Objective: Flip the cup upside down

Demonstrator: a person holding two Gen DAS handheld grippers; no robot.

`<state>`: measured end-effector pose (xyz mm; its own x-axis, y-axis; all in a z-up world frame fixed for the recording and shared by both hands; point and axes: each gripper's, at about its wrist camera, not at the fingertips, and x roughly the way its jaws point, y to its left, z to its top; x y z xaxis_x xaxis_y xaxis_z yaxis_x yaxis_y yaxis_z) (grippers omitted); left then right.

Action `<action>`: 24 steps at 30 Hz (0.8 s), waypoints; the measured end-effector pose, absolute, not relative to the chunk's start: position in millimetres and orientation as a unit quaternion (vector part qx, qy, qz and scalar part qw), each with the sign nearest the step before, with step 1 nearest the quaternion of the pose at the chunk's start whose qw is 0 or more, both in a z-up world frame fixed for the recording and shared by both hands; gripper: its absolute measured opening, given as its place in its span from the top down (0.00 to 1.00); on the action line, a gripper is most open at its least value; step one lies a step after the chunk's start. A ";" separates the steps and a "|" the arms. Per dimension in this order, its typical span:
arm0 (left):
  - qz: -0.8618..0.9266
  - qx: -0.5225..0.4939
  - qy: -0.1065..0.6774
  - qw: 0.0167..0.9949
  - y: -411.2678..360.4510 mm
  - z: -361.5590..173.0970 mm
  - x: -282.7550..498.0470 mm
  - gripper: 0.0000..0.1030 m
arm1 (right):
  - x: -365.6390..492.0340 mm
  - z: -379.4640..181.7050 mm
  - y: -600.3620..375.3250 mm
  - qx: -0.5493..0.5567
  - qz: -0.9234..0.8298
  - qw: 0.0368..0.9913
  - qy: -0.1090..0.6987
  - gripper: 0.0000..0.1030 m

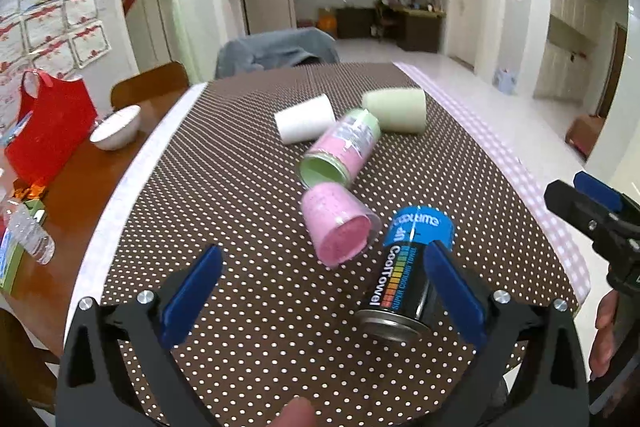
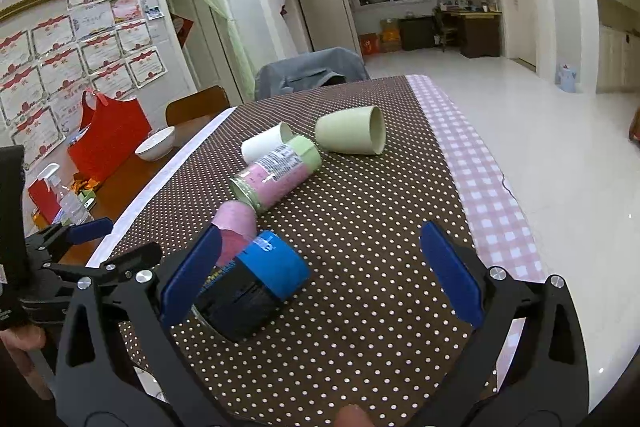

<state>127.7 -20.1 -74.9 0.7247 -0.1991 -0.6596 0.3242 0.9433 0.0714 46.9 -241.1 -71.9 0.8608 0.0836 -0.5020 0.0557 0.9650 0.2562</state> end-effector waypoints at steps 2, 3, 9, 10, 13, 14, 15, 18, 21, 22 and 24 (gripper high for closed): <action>-0.137 0.087 0.335 0.928 -15.8 -70.0 123.9 0.04 | 47.7 -68.1 -237.6 0.127 0.010 0.957 0.261 0.06; -0.133 0.086 0.329 0.931 -13.8 -67.3 121.2 0.04 | 48.5 -66.9 -236.4 0.126 0.011 0.957 0.260 0.06; -0.113 0.079 0.298 0.945 -7.1 -57.1 112.2 0.04 | 50.1 -59.4 -229.2 0.121 0.020 0.959 0.257 0.06; -0.110 0.073 0.294 0.947 -4.6 -54.6 109.7 0.04 | 50.3 -58.6 -228.4 0.121 0.021 0.959 0.256 0.06; -0.101 0.067 0.279 0.953 -0.9 -49.1 104.8 0.04 | 50.6 -55.4 -225.7 0.123 0.027 0.959 0.255 0.06; -0.099 0.064 0.275 0.954 0.7 -47.5 103.0 0.04 | 50.3 -54.2 -224.9 0.123 0.028 0.959 0.255 0.06; -0.098 0.061 0.271 0.956 1.6 -45.8 101.9 0.04 | 50.0 -53.3 -224.8 0.123 0.029 0.959 0.254 0.06; -0.087 0.056 0.249 0.963 7.2 -40.0 94.6 0.04 | 50.3 -51.2 -225.1 0.130 0.035 0.957 0.257 0.06; -0.076 0.046 0.237 0.967 14.4 -34.8 88.0 0.04 | 51.7 -50.9 -224.9 0.132 0.037 0.955 0.262 0.06; -0.070 0.045 0.233 0.969 16.4 -33.4 86.6 0.04 | 52.1 -50.7 -224.8 0.132 0.037 0.955 0.263 0.06; -0.063 0.040 0.227 0.971 21.0 -31.8 83.8 0.04 | 52.7 -50.1 -224.0 0.133 0.038 0.954 0.266 0.06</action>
<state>83.8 21.0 -31.8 0.8889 -0.1050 -0.4459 0.1409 0.9889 0.0480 52.7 -224.0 -50.1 0.8558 0.1423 -0.4974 -0.0009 0.9618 0.2738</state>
